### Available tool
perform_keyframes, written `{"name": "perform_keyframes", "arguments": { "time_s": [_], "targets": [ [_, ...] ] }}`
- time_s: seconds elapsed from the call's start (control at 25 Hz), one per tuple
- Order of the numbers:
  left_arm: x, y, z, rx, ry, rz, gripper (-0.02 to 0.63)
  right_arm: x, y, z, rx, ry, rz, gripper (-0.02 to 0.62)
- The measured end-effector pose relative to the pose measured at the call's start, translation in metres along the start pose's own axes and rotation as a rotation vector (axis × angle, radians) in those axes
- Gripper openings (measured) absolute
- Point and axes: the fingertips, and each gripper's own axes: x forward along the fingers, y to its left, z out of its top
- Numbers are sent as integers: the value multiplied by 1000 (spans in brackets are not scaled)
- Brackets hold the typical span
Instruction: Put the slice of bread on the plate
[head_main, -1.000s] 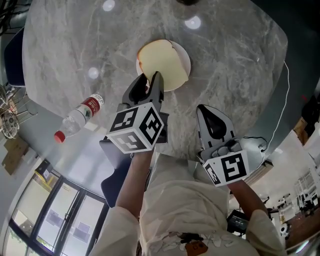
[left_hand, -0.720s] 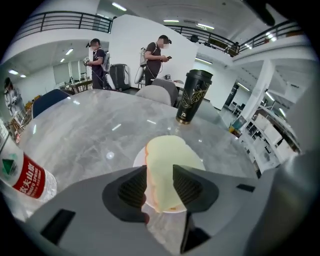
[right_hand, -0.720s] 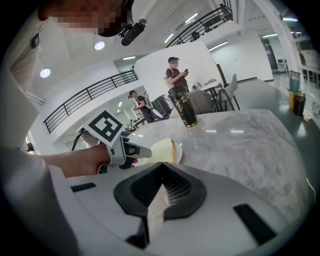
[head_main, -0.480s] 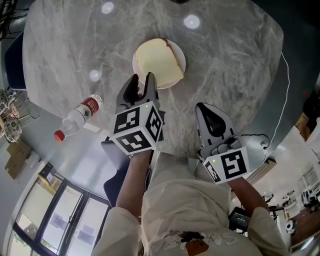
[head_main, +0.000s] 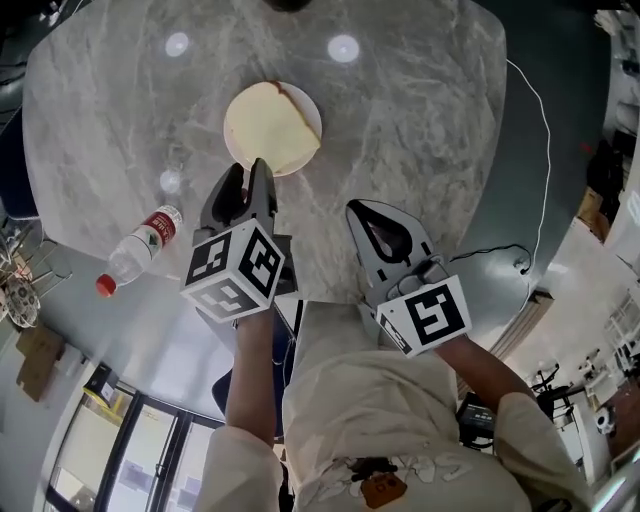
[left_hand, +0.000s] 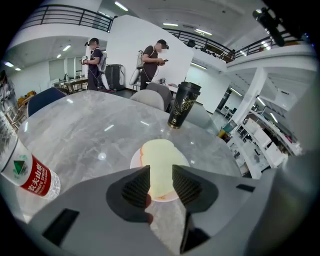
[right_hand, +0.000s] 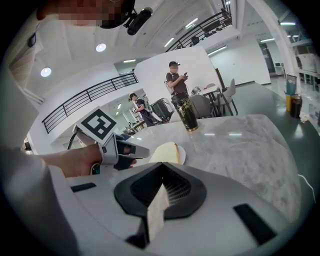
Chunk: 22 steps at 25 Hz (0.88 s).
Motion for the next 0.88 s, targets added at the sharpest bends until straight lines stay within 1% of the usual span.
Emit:
{"name": "perform_keyframes", "arguments": {
  "time_s": [0.12, 0.24, 0.32, 0.4, 0.52, 0.72, 0.88],
  "targets": [
    [-10, -6, -1, 21, 1, -33, 144, -7, 2, -3, 10, -6, -15, 6],
    [-25, -13, -4, 19, -3, -73, 143, -14, 8, -6, 2, -2, -26, 6],
    [-35, -15, -6, 55, -8, -60, 141, -19, 13, -5, -9, -1, -33, 6],
    [-46, -14, -6, 87, -22, -30, 83, -23, 19, -1, -20, -6, -38, 6],
    [-61, -16, -6, 92, -47, -28, 9, -31, 27, 6, -29, -20, -44, 6],
    [-85, -26, -4, 122, -72, -58, 9, -40, 42, 19, -43, -48, -53, 6],
    [-103, -36, -4, 143, -79, -81, 9, -47, 50, 26, -62, -49, -84, 6]
  ]
}}
